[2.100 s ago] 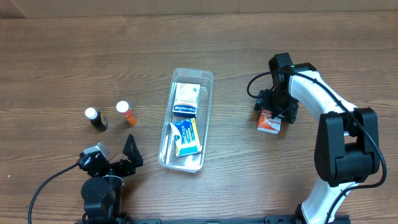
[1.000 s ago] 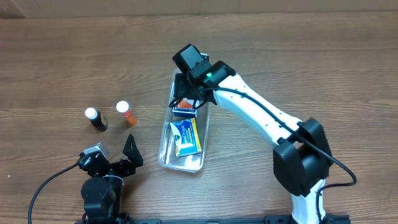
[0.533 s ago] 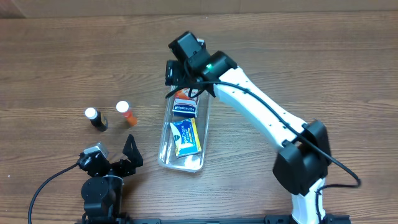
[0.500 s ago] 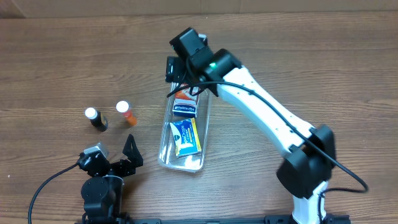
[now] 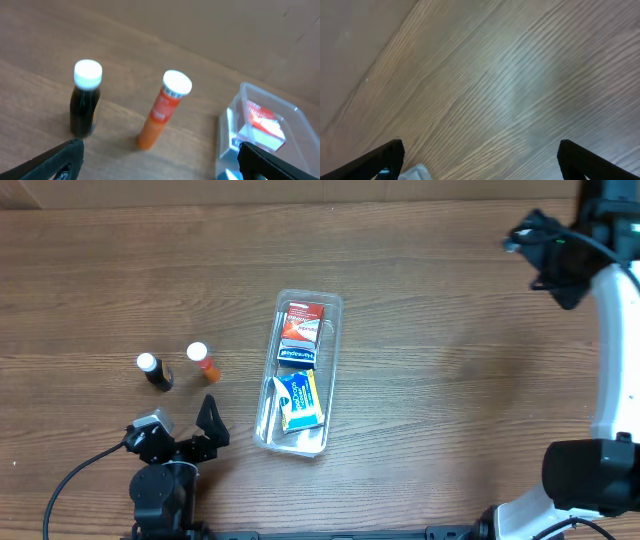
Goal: Pack container
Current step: 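Raise the right arm away to the upper right, then reach the left gripper to the dark bottle and grasp it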
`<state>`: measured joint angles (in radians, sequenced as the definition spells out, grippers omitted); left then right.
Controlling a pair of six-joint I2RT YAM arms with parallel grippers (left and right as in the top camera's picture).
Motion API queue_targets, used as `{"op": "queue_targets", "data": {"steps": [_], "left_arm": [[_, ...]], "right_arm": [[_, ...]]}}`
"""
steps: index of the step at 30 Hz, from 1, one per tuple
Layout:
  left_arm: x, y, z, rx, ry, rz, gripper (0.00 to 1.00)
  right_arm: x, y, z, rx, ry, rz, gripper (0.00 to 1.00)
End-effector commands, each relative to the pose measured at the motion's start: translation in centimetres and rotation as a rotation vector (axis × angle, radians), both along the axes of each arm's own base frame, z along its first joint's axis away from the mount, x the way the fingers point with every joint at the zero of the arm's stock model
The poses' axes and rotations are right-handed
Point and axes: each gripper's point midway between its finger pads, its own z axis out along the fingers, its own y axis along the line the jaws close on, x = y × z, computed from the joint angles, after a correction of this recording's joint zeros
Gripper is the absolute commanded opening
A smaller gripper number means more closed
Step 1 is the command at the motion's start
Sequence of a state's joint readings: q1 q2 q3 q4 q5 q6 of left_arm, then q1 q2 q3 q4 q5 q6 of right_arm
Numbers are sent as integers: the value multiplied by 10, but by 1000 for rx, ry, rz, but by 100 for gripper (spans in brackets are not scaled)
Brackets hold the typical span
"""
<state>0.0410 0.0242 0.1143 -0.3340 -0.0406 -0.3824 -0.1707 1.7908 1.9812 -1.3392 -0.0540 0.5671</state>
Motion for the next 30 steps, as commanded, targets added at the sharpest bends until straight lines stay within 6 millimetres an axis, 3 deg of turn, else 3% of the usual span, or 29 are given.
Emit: {"op": "queue_targets", "data": {"steps": [1,4,7,10,13,16,19,21,23,27,30], "left_arm": [[2,7,11,8,-50,40,100],[5,-3,31,-5,-123,-19,100],[1,-3,63,19,-194,-21,100],[-12,24,113,45,-206,140,100],[-15,49,159,112,-41,280,100],[1,70,212,301,117,351,100],[33,87,247,305,214,381,100],[54,94,246,279,288,351,100],[75,98,228,238,383,298,100],[91,90,152,155,684,181,100],[89,93,89,28,924,223,100]], "right_arm": [[-4,-7,8,32,-20,6,100],[-5,-11,8,32,-18,-3,100],[-5,-11,8,33,-16,-2,100],[-5,-11,8,32,-17,-3,100],[-5,-11,8,32,-18,-3,100],[-5,-11,8,33,-17,-2,100],[-5,-11,8,32,-18,-3,100],[-5,-11,8,33,-17,-2,100],[-5,-11,8,33,-18,-2,100],[-5,-11,8,32,-17,-3,100],[-5,-11,8,33,-17,-2,100]]}}
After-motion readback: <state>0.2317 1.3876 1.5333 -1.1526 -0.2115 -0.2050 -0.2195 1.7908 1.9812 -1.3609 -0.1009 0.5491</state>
